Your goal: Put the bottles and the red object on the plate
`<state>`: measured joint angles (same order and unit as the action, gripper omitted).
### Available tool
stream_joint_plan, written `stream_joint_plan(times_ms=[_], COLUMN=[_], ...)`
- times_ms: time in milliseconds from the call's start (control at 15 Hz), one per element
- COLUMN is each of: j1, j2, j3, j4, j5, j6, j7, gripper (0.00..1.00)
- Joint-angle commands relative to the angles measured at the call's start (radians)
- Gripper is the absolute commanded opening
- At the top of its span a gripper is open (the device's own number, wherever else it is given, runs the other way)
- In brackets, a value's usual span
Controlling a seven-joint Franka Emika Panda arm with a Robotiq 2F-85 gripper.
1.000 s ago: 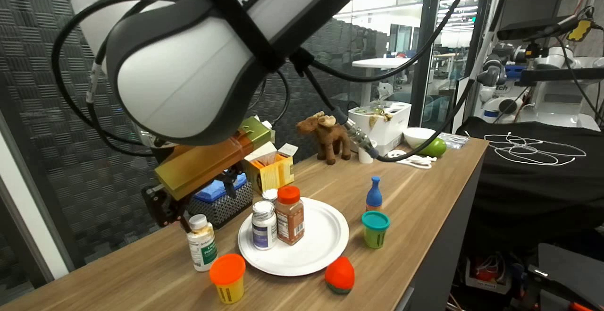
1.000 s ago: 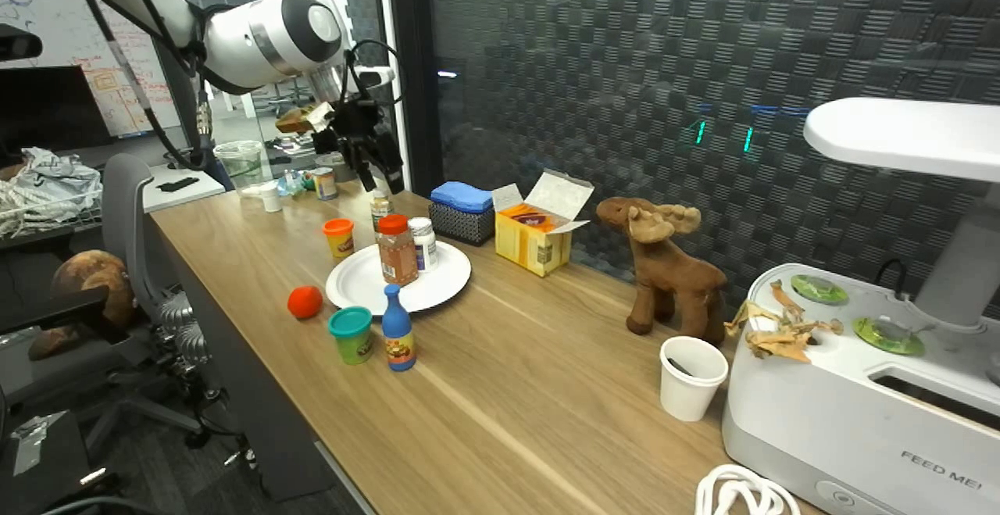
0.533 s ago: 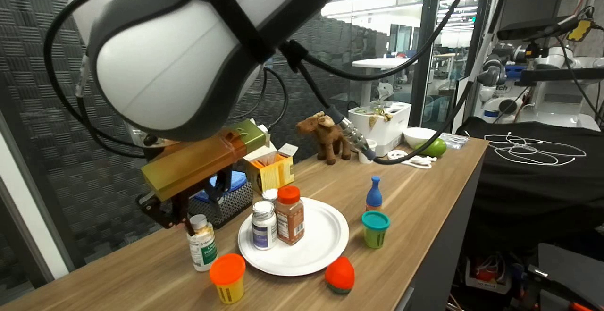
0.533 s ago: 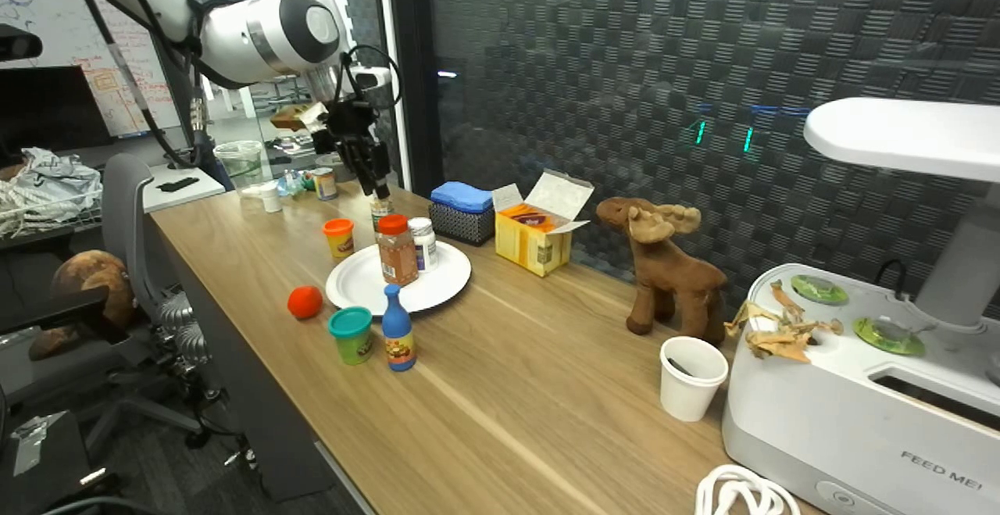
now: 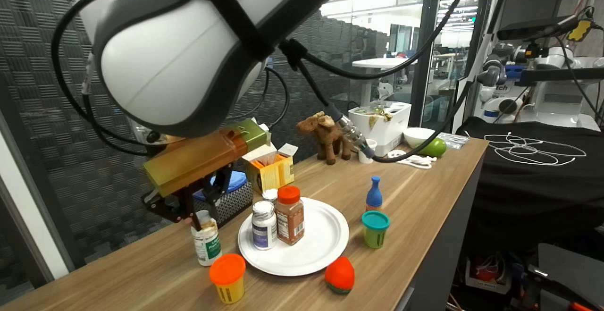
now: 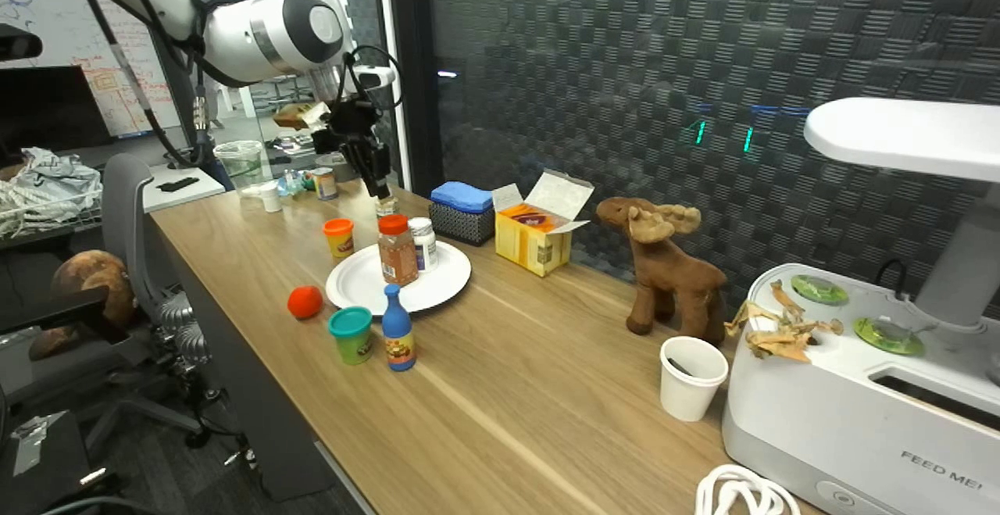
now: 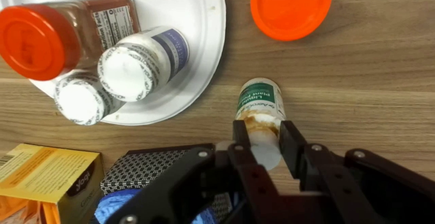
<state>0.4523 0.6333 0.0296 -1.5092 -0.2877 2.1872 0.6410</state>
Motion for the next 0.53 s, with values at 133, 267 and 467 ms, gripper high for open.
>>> stream_joint_plan(times_ms=[133, 267, 467], j1=[-0.004, -0.007, -0.001], j2=[-0.064, -0.122, -0.225], j3=[-0.005, -0.010, -0.043], j4=[-0.003, -0.030, -0.087], j5=[-0.003, -0.009, -0.083], j6=[0.004, 0.045, 0.105], j7=[0.004, 0.022, 0.049], gripper=[0.07, 0.07, 0.07])
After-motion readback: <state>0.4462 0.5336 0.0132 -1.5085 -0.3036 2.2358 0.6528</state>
